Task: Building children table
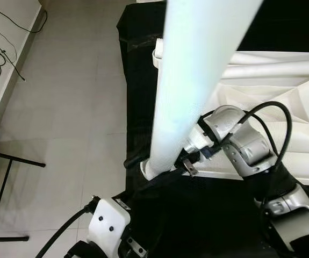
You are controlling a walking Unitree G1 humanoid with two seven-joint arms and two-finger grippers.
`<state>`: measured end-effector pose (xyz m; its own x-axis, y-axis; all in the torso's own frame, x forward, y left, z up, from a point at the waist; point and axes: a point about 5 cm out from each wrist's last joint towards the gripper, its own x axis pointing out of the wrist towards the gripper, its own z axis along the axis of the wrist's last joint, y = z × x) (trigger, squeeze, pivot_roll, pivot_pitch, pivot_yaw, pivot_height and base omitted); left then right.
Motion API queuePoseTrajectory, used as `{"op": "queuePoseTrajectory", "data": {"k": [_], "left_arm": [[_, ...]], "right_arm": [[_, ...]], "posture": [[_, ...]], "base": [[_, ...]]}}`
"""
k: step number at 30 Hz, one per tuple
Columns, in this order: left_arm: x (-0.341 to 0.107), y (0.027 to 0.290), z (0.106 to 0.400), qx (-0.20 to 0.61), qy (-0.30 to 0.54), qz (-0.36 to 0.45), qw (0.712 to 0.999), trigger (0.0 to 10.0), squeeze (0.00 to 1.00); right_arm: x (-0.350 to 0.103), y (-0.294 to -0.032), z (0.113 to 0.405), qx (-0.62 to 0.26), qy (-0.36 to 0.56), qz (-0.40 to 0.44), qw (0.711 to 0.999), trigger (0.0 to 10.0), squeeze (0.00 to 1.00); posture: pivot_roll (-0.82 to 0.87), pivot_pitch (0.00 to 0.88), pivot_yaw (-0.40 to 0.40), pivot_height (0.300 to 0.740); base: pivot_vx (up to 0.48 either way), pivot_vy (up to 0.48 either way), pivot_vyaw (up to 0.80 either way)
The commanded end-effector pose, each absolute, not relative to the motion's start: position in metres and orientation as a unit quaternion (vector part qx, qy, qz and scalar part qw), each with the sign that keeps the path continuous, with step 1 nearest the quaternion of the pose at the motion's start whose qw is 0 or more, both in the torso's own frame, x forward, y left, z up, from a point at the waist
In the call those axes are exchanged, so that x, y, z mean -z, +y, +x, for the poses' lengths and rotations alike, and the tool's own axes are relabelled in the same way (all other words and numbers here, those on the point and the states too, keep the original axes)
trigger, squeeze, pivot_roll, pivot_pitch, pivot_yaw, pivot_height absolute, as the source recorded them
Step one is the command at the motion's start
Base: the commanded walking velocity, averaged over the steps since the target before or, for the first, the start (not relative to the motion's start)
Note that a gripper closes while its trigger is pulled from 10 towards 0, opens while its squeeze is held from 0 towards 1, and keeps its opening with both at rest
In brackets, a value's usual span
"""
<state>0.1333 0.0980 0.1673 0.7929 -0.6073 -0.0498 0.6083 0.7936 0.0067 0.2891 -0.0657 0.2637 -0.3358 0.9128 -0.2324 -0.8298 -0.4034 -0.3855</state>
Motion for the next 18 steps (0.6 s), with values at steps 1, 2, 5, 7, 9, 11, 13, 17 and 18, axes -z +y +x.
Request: {"op": "queuePoseTrajectory", "data": {"k": [1,2,5,7,9,11,13,17,18], "left_arm": [[-0.161,0.098,0.13,0.322,0.039,0.015,0.946,10.0,0.0],[-0.161,0.097,0.13,0.323,0.038,0.014,0.946,10.0,0.0],[-0.161,0.096,0.13,0.323,0.037,0.014,0.946,10.0,0.0],[-0.161,0.096,0.13,0.323,0.036,0.014,0.946,10.0,0.0],[-0.161,0.096,0.13,0.323,0.036,0.014,0.946,10.0,0.0],[-0.161,0.096,0.131,0.321,0.035,0.016,0.946,10.0,0.0],[-0.161,0.096,0.131,0.321,0.035,0.016,0.946,10.0,0.0],[-0.161,0.096,0.131,0.32,0.034,0.017,0.947,10.0,0.0],[-0.161,0.096,0.131,0.319,0.034,0.018,0.947,10.0,0.0]], "right_arm": [[-0.251,-0.066,0.293,-0.803,-0.065,-0.207,0.555,10.0,0.0],[-0.254,-0.062,0.296,-0.793,-0.068,-0.189,0.575,10.0,0.0],[-0.257,-0.058,0.299,-0.782,-0.07,-0.173,0.594,10.0,0.0],[-0.256,-0.058,0.3,-0.778,-0.069,-0.174,0.599,10.0,0.0],[-0.256,-0.058,0.3,-0.778,-0.069,-0.174,0.599,10.0,0.0],[-0.254,-0.058,0.303,-0.773,-0.068,-0.175,0.606,10.0,0.0],[-0.254,-0.058,0.303,-0.773,-0.068,-0.175,0.606,10.0,0.0],[-0.252,-0.059,0.305,-0.767,-0.066,-0.173,0.614,10.0,0.0],[-0.25,-0.061,0.306,-0.766,-0.064,-0.17,0.617,10.0,0.0]], "posture": [[0.04,0.324,0.014,0.74],[0.04,0.325,0.013,0.74],[0.04,0.328,0.011,0.74],[0.04,0.33,0.009,0.74],[0.04,0.33,0.009,0.74],[0.04,0.334,0.006,0.74],[0.04,0.334,0.006,0.74],[0.04,0.336,0.005,0.74],[0.04,0.338,0.005,0.74]], "base": [[0.0,0.0,0.0],[0.0,0.0,0.0],[0.0,0.0,0.0],[0.0,0.0,0.0],[0.0,0.0,0.0],[0.0,0.0,0.0],[0.0,0.0,0.0],[0.0,0.0,0.0],[0.0,0.0,0.0]]}}
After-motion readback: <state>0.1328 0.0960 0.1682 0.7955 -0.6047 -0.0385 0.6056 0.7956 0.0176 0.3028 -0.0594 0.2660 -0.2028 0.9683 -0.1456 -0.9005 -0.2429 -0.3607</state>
